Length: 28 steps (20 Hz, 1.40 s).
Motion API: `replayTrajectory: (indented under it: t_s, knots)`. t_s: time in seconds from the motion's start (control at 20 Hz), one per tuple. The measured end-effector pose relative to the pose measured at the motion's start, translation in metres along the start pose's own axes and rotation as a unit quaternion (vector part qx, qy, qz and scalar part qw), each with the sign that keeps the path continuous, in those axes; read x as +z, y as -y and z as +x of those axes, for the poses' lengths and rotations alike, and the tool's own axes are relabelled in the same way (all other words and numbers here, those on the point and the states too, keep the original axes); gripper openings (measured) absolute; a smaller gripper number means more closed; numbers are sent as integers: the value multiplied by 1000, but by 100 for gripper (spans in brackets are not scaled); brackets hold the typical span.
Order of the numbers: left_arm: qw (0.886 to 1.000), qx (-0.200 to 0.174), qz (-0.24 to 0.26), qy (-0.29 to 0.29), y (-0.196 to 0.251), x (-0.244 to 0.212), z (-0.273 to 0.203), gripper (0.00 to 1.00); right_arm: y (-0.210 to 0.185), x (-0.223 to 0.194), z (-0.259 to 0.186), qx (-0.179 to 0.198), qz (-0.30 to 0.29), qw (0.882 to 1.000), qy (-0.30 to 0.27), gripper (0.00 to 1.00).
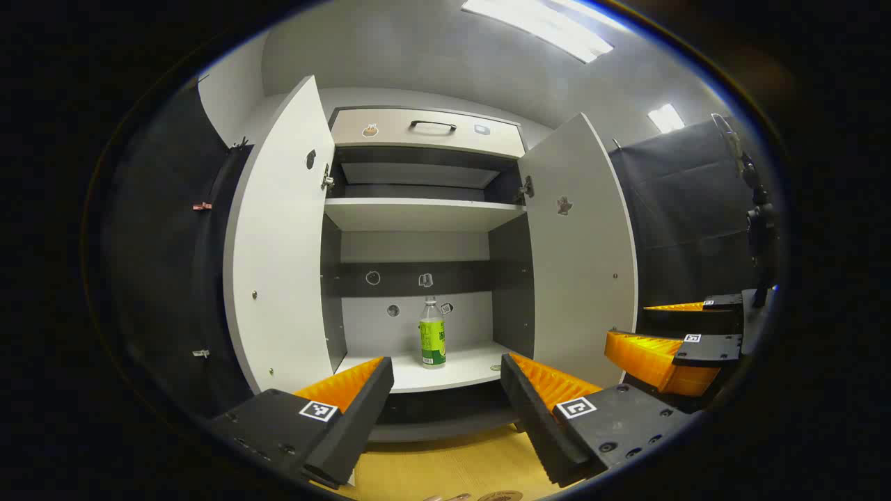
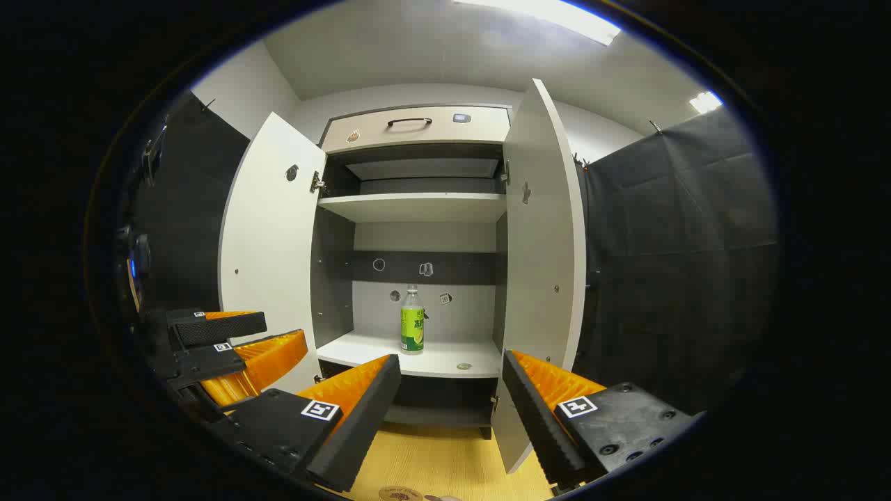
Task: Grasp the bottle in the cabinet with the left hand and place it on the coaster, then close the right door with the right hand and the left door with the left hand.
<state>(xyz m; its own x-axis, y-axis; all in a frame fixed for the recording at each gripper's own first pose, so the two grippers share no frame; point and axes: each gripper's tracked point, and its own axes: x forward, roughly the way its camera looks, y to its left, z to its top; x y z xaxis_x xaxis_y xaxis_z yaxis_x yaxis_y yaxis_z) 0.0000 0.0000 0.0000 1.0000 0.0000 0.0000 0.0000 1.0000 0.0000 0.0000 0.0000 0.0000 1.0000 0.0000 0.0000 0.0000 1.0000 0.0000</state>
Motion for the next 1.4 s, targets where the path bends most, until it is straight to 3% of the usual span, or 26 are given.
replayTrajectory:
  t_s: [0.7,1.4]
  knots:
    - [1000,0,2,15,-9,5,-1,98,-2,0,-1,10,-10,1000,-1,98]
    - [1000,-25,12,2,-27,0,17,98,2,6,-1,-8,-24,1000,5,98]
